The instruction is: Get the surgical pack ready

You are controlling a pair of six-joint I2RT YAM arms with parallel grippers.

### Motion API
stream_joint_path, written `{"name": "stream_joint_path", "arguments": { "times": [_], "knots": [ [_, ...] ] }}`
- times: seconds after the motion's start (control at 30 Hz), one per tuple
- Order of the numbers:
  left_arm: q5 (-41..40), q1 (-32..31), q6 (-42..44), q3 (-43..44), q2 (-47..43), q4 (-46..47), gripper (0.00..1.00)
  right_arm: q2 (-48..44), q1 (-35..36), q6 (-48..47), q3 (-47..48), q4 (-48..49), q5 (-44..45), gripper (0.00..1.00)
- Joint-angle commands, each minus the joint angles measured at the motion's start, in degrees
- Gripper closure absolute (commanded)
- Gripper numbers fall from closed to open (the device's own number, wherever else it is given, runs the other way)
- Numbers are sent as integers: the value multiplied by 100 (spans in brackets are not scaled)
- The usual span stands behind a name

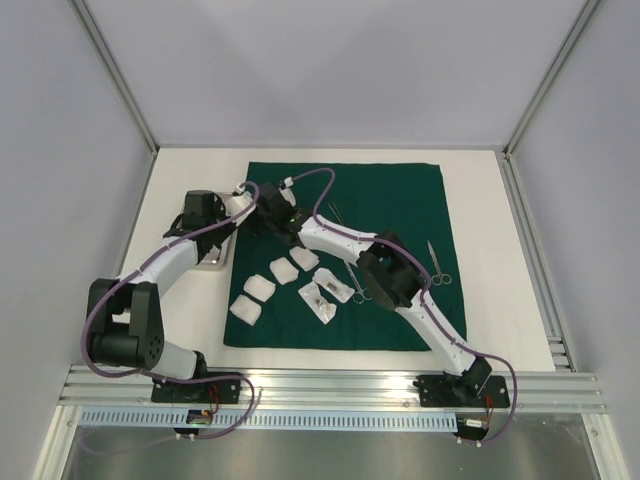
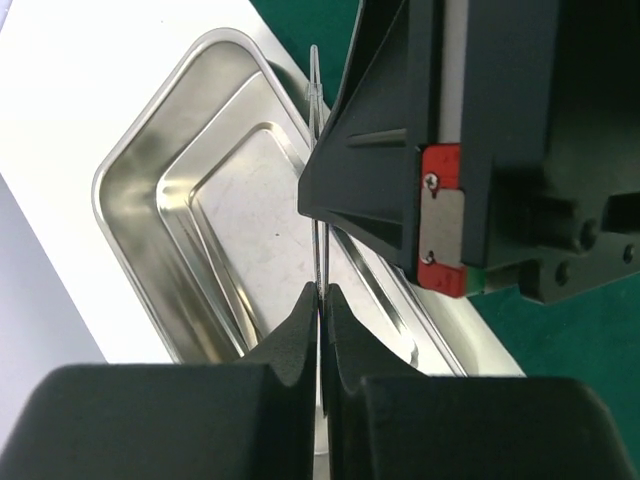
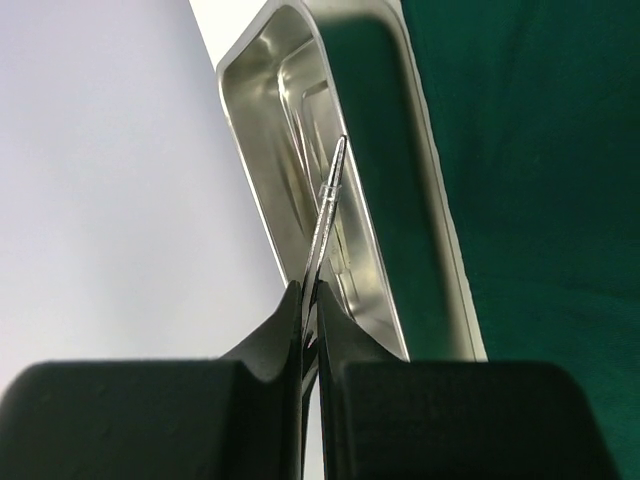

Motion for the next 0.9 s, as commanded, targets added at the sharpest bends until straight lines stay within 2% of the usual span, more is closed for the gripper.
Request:
{"name": "stream_joint_path", "arguments": {
  "times": [0.0, 0.03, 0.07, 0.13, 0.33, 0.5, 0.87],
  "knots": [
    [82, -101, -99, 255, 179, 74, 100, -208, 39, 25, -115, 530, -325, 100],
    [11, -84, -134, 281, 214, 74, 100, -252, 39, -1, -159, 583, -325, 98],
    [-25, -66, -178, 316, 293, 31, 100, -278, 30, -27, -203, 627, -325, 90],
    [-60, 48, -406, 474, 363, -83, 100, -357, 4, -177, -282, 662, -334, 81],
    [352, 724, -1083, 800, 425, -251, 100, -665, -102, -599, -625, 768, -316, 70],
    [739, 1286, -1399, 861, 539, -277, 100, -876, -225, -775, -792, 1005, -351, 69],
    [388, 1648, -1663, 1177, 1391, -708, 100, -1377, -383, -1135, -1582, 1321, -290, 71]
  ]
}}
